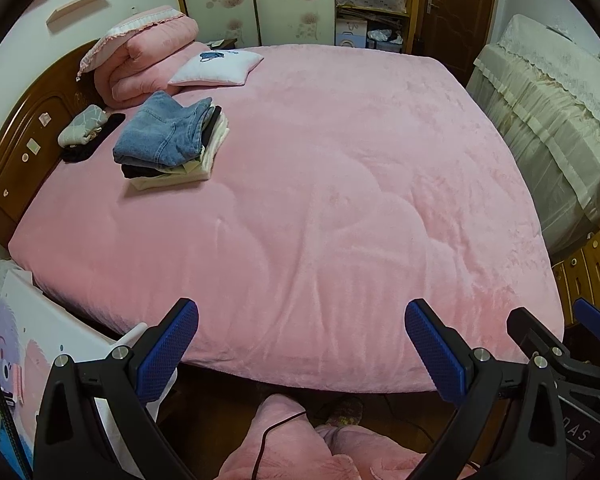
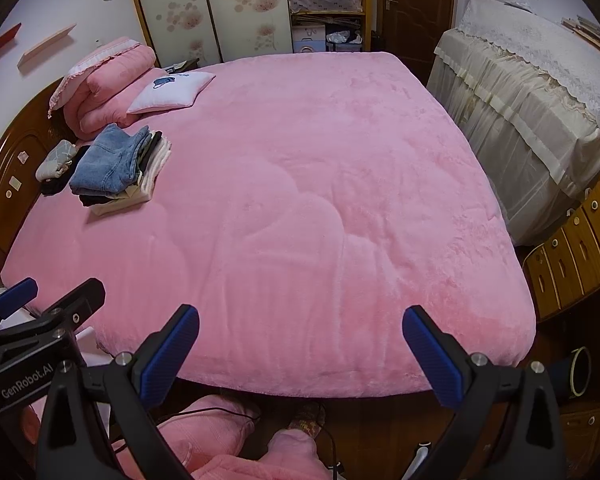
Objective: Fold large clothes
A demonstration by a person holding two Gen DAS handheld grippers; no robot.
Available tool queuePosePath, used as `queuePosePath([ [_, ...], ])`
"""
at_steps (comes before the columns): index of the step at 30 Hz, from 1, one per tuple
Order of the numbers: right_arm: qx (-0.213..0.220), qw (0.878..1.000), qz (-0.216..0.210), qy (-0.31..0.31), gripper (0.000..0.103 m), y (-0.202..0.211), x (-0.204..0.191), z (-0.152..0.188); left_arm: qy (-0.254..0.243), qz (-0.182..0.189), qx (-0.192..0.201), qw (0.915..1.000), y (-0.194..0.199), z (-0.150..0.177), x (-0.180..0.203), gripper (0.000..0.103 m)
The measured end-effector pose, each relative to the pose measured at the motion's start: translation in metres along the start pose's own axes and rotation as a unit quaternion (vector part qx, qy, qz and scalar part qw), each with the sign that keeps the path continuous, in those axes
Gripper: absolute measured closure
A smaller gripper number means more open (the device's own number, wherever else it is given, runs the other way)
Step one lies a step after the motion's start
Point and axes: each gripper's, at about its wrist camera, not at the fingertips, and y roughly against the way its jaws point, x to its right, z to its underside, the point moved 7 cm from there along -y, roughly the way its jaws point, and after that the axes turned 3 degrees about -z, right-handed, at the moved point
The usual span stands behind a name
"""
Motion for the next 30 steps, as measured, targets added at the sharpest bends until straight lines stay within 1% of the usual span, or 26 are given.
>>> queuePosePath([
  [5, 0.000, 1.000, 0.000, 0.004, 0.001, -0.002, 0.002, 0.000, 0.001, 0.001, -0.003, 1.0000, 0.000, 0.002, -0.001, 0.001],
  [24, -0.003, 1.000, -0.001, 0.004, 0.001, -0.004, 0.004, -0.001, -0.002, -0.004, 0.005, 1.0000, 0.003, 0.003, -0.004, 0.001],
  [30, -0.009, 1.000, -0.003, 0.003, 0.001, -0.012, 0.015, -0.001, -0.005, -0.004, 0.004, 1.0000, 0.001, 0.000, -0.003, 0.001],
])
